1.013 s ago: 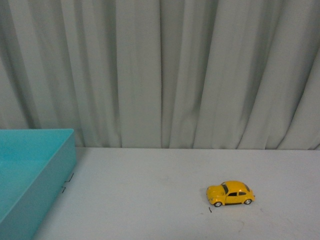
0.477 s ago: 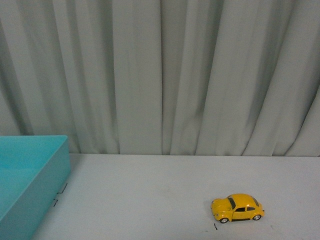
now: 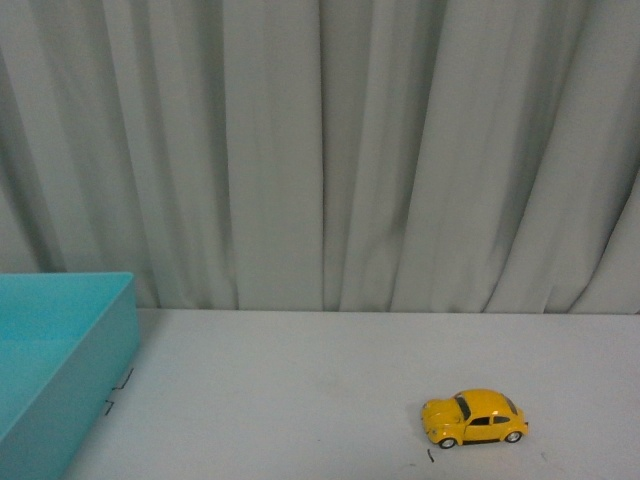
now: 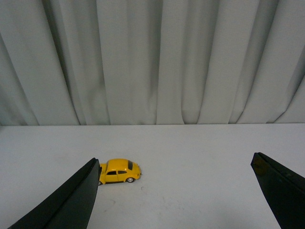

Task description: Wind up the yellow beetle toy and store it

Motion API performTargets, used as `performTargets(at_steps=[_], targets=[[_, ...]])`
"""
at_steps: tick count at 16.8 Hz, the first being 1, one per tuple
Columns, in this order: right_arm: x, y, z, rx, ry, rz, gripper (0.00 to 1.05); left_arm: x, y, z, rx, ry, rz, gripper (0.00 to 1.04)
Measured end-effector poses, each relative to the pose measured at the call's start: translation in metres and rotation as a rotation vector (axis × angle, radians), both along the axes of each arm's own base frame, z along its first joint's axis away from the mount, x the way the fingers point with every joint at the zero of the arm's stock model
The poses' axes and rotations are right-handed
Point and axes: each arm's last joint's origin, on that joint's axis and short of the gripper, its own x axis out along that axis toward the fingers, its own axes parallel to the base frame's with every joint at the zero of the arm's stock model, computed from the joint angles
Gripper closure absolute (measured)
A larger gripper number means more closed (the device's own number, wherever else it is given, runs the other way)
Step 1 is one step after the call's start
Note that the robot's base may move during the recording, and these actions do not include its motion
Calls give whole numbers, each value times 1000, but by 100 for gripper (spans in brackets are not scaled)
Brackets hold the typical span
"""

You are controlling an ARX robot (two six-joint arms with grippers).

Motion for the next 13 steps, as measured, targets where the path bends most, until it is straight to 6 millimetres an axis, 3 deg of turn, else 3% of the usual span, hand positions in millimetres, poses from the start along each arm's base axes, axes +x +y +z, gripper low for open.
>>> performTargets(at_steps=[2,4,7,11,13], targets=[[0,0,0,0,0,0,7,0,0,0,0,0,0,7],[2,-1,-5,79,117,-128,7,0,0,0,0,0,0,7],[21,-46,9,72,22,-267,7,0,0,0,0,0,0,7],[36,-75,18,24,9,-303,7,0,0,0,0,-1,-1,7],[62,-115,37,-67,-48,-348,7,0,0,0,0,0,-1,7]])
